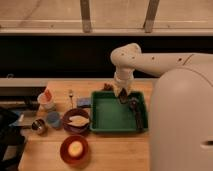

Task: Place eraser in tray

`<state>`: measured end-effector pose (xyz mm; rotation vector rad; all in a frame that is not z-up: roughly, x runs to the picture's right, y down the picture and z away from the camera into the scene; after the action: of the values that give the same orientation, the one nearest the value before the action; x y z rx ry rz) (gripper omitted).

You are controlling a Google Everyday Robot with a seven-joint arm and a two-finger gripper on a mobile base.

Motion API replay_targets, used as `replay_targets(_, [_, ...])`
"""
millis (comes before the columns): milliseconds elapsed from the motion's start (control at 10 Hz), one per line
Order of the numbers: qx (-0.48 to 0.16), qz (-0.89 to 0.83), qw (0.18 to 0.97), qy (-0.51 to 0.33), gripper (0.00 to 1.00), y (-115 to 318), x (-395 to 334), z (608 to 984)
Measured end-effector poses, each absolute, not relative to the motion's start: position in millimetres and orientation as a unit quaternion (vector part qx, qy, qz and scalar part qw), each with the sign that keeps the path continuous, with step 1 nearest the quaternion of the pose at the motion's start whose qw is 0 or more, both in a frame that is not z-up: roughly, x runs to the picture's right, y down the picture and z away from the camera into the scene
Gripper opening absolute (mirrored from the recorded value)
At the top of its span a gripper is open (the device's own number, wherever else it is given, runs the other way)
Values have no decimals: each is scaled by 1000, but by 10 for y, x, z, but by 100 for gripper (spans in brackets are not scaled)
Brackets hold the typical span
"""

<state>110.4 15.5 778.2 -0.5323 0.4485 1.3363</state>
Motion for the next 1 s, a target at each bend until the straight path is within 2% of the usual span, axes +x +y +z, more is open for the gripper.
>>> replay_targets(400, [-256, 614, 720, 195, 0, 206, 1072, 7825])
replay_targets(1000, [-317, 606, 705, 189, 0, 731, 828, 8255])
